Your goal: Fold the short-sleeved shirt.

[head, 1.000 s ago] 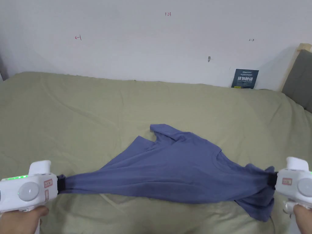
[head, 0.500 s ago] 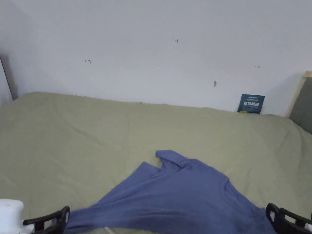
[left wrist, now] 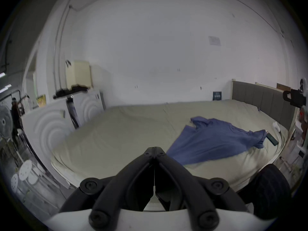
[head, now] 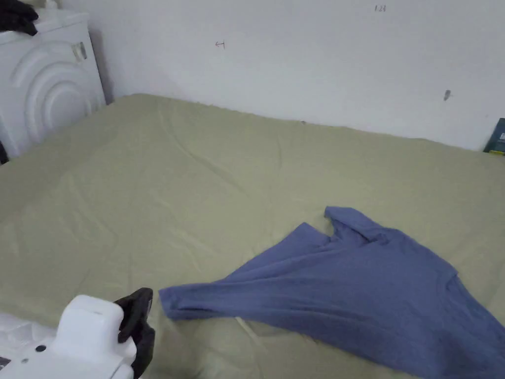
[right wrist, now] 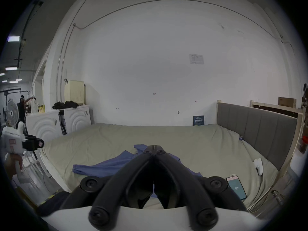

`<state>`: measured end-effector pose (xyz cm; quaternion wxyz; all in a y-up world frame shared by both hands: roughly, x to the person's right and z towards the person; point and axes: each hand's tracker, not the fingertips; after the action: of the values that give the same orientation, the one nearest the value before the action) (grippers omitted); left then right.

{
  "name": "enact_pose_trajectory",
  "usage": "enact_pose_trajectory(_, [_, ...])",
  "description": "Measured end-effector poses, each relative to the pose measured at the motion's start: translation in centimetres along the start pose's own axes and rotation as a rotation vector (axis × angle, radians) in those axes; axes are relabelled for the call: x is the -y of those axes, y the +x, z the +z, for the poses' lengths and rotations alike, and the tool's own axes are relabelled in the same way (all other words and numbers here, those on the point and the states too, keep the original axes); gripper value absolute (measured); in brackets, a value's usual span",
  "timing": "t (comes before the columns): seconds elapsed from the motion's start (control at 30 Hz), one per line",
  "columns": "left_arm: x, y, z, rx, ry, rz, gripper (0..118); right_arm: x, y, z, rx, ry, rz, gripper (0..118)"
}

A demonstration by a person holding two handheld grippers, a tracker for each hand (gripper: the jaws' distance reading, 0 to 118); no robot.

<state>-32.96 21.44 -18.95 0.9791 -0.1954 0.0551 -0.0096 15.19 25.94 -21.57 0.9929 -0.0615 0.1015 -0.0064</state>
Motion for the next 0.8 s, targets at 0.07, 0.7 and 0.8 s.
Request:
enact_pose_trajectory(0.07, [0.9,-1.3,-3.1,0.031,-0.127,0.030,0,0.4,-0.1,-0.5,-0.006,-0.039,-0.008,0])
enact_pose_trajectory(0.7, [6.5,-6.9,-24.9,0.096,-0.424,-0.017,107,3.4,-2.0,-6.8,-0.035,-0.247,0.018,0])
enact_pose_trajectory(0.8, [8.3,-6.8,-26.5,0.127,-0.451,-0.076,93,3.4,-2.4,-7.4,-0.047,-0.258,0.011,0])
